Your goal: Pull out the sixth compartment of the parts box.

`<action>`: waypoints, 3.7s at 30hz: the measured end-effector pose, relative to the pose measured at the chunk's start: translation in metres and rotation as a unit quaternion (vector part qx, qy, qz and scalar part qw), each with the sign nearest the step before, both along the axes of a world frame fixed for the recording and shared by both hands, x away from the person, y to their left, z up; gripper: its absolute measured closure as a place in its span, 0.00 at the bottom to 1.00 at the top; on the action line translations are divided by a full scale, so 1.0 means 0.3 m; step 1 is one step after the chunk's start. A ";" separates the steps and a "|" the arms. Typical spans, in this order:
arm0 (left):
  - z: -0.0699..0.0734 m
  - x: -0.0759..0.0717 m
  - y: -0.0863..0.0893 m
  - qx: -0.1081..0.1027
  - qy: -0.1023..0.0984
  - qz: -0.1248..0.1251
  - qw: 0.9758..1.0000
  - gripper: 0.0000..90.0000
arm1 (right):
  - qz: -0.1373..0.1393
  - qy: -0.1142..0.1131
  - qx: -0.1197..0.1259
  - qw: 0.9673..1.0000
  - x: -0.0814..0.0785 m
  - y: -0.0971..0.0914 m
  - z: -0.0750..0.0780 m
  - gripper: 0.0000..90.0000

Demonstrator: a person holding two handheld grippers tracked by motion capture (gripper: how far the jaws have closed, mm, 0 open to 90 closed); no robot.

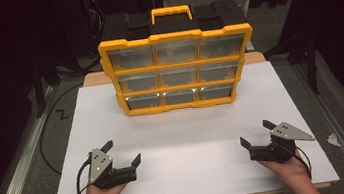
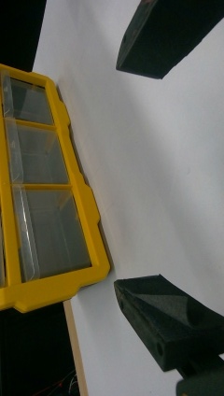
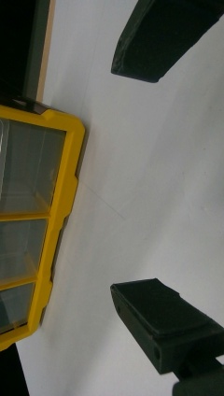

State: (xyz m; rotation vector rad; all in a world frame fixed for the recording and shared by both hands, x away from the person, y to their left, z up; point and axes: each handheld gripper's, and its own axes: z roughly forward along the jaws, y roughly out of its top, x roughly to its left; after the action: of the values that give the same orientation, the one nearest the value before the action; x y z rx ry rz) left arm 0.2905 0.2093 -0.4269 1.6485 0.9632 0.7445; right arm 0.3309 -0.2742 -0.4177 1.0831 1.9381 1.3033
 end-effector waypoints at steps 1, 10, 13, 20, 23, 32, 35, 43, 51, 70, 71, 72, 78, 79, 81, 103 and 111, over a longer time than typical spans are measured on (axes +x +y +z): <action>0.000 0.000 0.000 -0.001 0.000 -0.001 1.000 0.00 | 0.000 0.000 0.001 1.000 0.000 0.000 0.000 0.01; -0.003 0.003 0.002 -0.008 0.004 -0.005 1.000 0.01 | 0.001 -0.011 -0.001 1.000 0.008 0.008 0.004 0.01; -0.003 0.003 0.004 -0.010 0.005 -0.005 1.000 0.01 | -0.001 -0.012 -0.001 1.000 0.013 0.010 0.006 0.01; -0.003 0.005 0.011 -0.013 0.010 0.000 1.000 0.00 | -0.012 -0.011 0.008 1.000 0.042 0.017 0.010 0.01; -0.003 0.005 0.014 -0.012 0.009 0.003 1.000 0.00 | -0.015 -0.013 0.009 1.000 0.063 0.026 0.016 0.01; -0.004 0.006 0.017 -0.014 0.012 0.002 1.000 0.00 | -0.020 -0.018 0.001 1.000 0.126 0.051 0.019 0.01; -0.005 0.008 0.019 -0.013 0.015 0.002 1.000 0.00 | -0.024 -0.019 -0.001 1.000 0.154 0.066 0.021 0.01; -0.006 0.007 0.019 -0.010 0.014 0.004 1.000 0.00 | -0.027 -0.014 -0.015 0.999 0.220 0.092 -0.001 0.01; -0.006 0.004 0.021 -0.012 0.010 0.003 1.000 0.00 | -0.028 -0.007 -0.033 0.999 0.222 0.078 -0.005 0.01; -0.006 0.003 0.014 -0.012 0.011 0.002 1.000 0.00 | -0.043 -0.018 -0.096 0.994 0.174 0.019 -0.002 0.01; -0.007 0.003 0.014 -0.012 0.011 0.002 1.000 0.00 | -0.043 -0.018 -0.096 0.994 0.174 0.019 -0.002 0.01; -0.007 0.004 0.014 -0.011 0.011 0.003 1.000 0.00 | -0.042 -0.020 -0.107 0.993 0.172 0.020 -0.004 0.01; -0.006 0.003 0.018 -0.013 0.011 0.003 1.000 0.01 | -0.032 -0.025 -0.151 0.988 0.165 0.044 -0.015 0.01; -0.006 0.003 0.018 -0.013 0.012 0.003 1.000 0.01 | -0.030 -0.028 -0.162 0.986 0.165 0.047 -0.015 0.01; -0.006 0.003 0.018 -0.012 0.012 0.003 1.000 0.01 | -0.027 -0.031 -0.172 0.984 0.161 0.054 -0.017 0.01; -0.007 0.004 0.016 -0.010 0.011 -0.001 1.000 0.01 | -0.011 -0.047 -0.274 0.960 0.141 0.107 -0.031 0.01; -0.008 0.004 0.015 -0.008 0.011 0.000 1.000 0.02 | 0.002 -0.061 -0.331 0.942 0.129 0.131 -0.036 0.01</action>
State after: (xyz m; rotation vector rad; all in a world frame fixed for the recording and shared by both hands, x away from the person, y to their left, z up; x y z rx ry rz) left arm 0.2916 0.2139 -0.4292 1.6451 0.9832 0.7182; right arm 0.3696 -0.2349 -0.4285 0.6376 2.0497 0.6045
